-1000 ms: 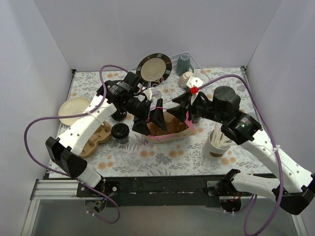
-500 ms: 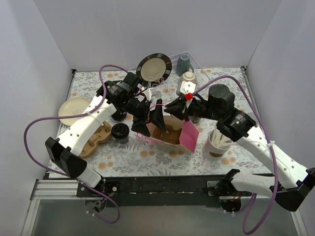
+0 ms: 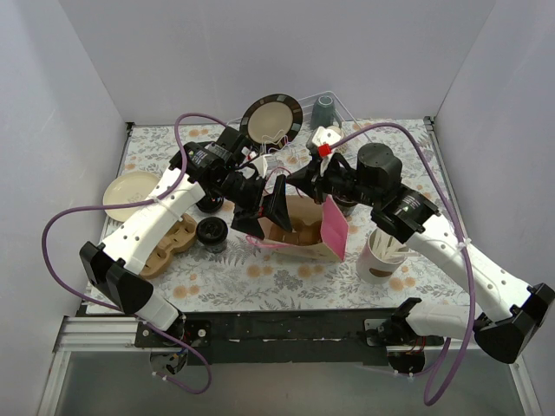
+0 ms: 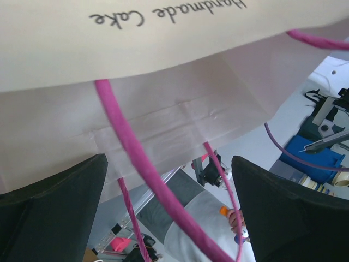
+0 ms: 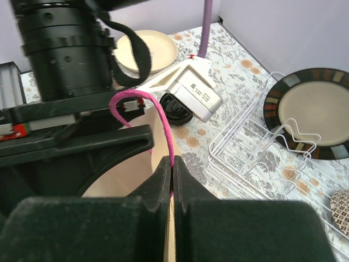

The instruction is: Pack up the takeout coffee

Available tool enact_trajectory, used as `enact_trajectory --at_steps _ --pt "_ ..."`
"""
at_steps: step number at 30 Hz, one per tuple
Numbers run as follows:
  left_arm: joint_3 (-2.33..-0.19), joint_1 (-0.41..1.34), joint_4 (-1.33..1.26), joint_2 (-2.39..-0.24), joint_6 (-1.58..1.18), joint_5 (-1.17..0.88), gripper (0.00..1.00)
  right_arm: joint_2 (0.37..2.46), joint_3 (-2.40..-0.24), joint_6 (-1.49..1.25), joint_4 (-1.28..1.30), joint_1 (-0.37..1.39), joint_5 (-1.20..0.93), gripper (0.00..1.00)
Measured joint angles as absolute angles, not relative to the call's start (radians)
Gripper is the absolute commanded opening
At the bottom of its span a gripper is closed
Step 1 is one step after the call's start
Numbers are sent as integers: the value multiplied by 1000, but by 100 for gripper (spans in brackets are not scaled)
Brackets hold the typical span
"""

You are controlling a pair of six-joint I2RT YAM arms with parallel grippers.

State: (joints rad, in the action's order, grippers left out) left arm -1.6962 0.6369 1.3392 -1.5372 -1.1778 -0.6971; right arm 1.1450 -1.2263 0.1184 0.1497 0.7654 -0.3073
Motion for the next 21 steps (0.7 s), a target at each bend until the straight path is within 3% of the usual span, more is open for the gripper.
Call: enact_trajectory --at_steps 21 --pt "-1757 632 1355 -1511 -1153 -722 98 1166 -1231 20 179 756 -238 1"
